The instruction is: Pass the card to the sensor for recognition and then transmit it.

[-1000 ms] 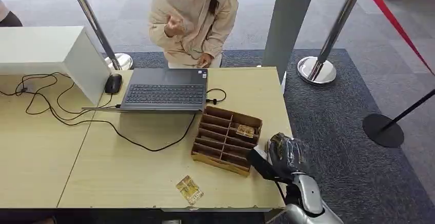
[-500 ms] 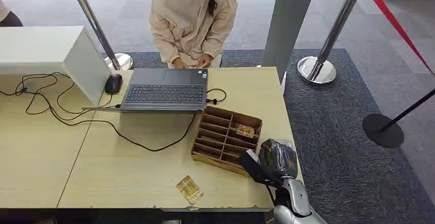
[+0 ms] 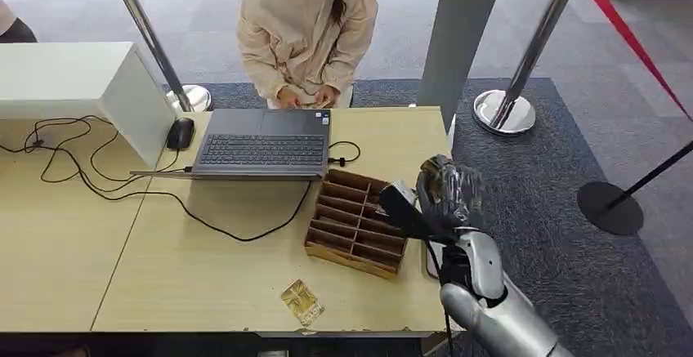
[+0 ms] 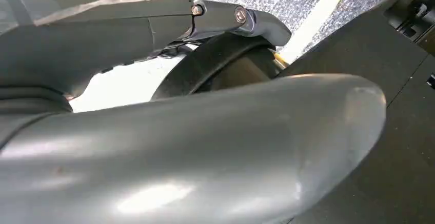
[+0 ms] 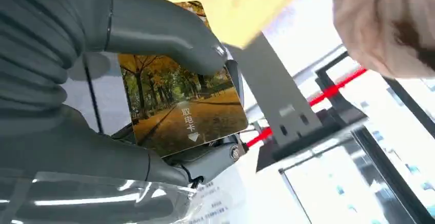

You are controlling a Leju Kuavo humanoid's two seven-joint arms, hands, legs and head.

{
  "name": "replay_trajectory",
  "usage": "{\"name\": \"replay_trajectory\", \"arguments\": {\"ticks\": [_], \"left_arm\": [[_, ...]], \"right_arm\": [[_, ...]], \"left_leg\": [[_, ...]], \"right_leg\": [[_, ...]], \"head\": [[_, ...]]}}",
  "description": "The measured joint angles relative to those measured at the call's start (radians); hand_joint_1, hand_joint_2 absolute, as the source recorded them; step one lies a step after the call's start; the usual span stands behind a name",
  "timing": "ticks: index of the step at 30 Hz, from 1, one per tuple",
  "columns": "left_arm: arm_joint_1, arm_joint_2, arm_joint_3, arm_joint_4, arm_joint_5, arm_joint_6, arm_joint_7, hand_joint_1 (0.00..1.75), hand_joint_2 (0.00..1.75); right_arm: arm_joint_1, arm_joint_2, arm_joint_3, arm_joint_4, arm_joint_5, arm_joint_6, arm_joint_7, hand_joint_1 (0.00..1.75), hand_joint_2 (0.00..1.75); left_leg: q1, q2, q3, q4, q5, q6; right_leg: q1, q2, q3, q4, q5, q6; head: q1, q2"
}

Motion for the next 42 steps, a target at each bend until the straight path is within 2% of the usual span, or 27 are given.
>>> {"name": "replay_trajectory", "arguments": {"ticks": [4,8,16,30,35,42], "left_arm": [[-0.001,0.001,0.000,0.000,-0.012,-0.005,0.000,0.00,0.00],[-0.002,0.001,-0.002,0.000,-0.020,-0.006,-0.003,0.00,0.00],[-0.003,0.001,-0.006,0.000,-0.025,-0.011,-0.009,0.00,0.00],[-0.005,-0.001,-0.010,0.000,-0.013,-0.013,-0.003,0.00,0.00],[-0.006,-0.002,-0.010,0.001,-0.006,-0.013,-0.001,0.00,0.00],[-0.006,-0.001,-0.010,0.001,-0.003,-0.011,0.000,0.00,0.00]], "right_arm": [[-0.083,-0.010,0.013,-0.093,0.013,0.050,0.038,1.38,1.75],[-0.161,-0.009,0.042,-0.135,0.008,0.082,0.049,1.40,1.75],[-0.258,0.035,0.111,-0.124,-0.080,0.080,0.027,1.34,1.75],[-0.354,0.190,0.233,0.095,-0.225,0.022,-0.068,1.40,1.75],[-0.359,0.232,0.251,0.161,-0.290,-0.012,-0.106,1.45,1.75],[-0.359,0.285,0.269,0.238,-0.339,-0.043,-0.155,1.40,1.75]], "left_leg": [[0.000,0.000,0.000,0.000,0.001,0.000],[0.000,0.000,-0.001,0.000,0.001,0.000],[0.001,0.000,-0.002,0.000,0.001,0.000],[0.001,-0.001,-0.004,0.000,0.001,0.000],[0.001,-0.001,-0.004,0.000,0.002,0.000],[0.001,-0.001,-0.007,0.000,0.002,0.000]], "right_leg": [[0.000,0.000,0.000,0.000,0.000,0.000],[0.000,0.000,0.000,0.000,0.000,0.000],[0.000,0.000,-0.001,0.001,0.000,0.000],[0.002,0.000,-0.003,0.001,0.001,0.000],[0.002,0.000,-0.003,0.001,0.001,0.000],[0.002,-0.001,-0.006,0.001,0.001,0.000]], "head": [[0.000,0.000],[0.000,0.000],[0.000,0.000],[0.000,0.000],[0.000,0.000],[0.000,0.000]]}}
